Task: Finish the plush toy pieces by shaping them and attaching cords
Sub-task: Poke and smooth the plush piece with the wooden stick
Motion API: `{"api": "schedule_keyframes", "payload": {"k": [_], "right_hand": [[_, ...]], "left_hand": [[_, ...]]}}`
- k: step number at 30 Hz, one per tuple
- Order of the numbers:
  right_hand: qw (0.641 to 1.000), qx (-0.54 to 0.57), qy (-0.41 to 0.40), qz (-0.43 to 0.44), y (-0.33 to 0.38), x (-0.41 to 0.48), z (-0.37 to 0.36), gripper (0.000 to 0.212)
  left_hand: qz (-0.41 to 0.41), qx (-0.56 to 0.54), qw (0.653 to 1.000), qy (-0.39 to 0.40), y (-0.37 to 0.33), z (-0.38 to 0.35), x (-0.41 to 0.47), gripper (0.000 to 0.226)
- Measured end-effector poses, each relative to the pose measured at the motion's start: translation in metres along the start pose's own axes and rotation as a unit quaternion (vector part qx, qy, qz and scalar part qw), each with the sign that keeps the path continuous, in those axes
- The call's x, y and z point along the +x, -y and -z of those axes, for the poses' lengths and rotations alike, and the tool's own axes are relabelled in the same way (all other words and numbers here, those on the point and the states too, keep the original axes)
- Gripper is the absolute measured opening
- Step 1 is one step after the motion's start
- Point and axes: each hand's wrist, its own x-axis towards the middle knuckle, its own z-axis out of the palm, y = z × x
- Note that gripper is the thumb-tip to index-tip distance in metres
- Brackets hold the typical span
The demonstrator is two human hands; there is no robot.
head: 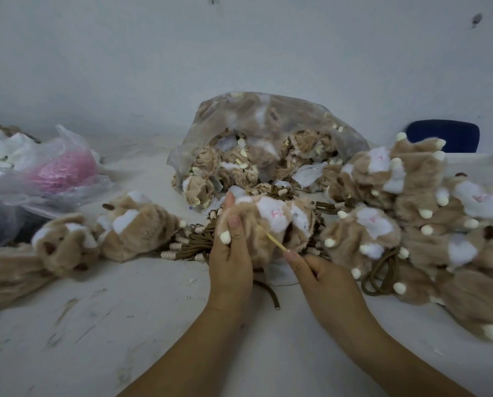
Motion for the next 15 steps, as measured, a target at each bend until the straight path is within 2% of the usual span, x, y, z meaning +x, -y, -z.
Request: {"api": "schedule_keyframes", "payload": {"k": [2,3,6,8,11,15], "right_hand": [[0.999,-0.039,-0.012,0.024,-0.001,0.001,0.003,0.052],[0.997,-0.063,-0.020,0.039,-0.002,0.003,0.005,0.054],[0.989,-0.117,-0.051,0.075,-0.007,0.008,0.012,0.054],[0.985,-0.134,-0.058,0.090,-0.009,0.010,0.015,0.054],[0.984,-0.149,-0.035,0.091,-0.010,0.009,0.013,0.057],[0.982,-0.171,-0.016,0.075,-0.008,0.007,0.010,0.059]], "left_hand": [[0.030,-0.004,0.999,-0.028,0.001,0.000,0.000,0.066],[0.043,-0.005,0.998,-0.038,0.002,0.000,0.002,0.063],[0.064,-0.010,0.998,-0.018,0.004,0.000,0.003,0.026],[0.065,-0.011,0.998,-0.015,0.005,0.000,0.003,0.017],[0.076,-0.031,0.996,-0.046,0.008,0.000,0.002,0.019],[-0.001,-0.001,0.996,-0.094,0.004,0.004,0.005,0.029]]}}
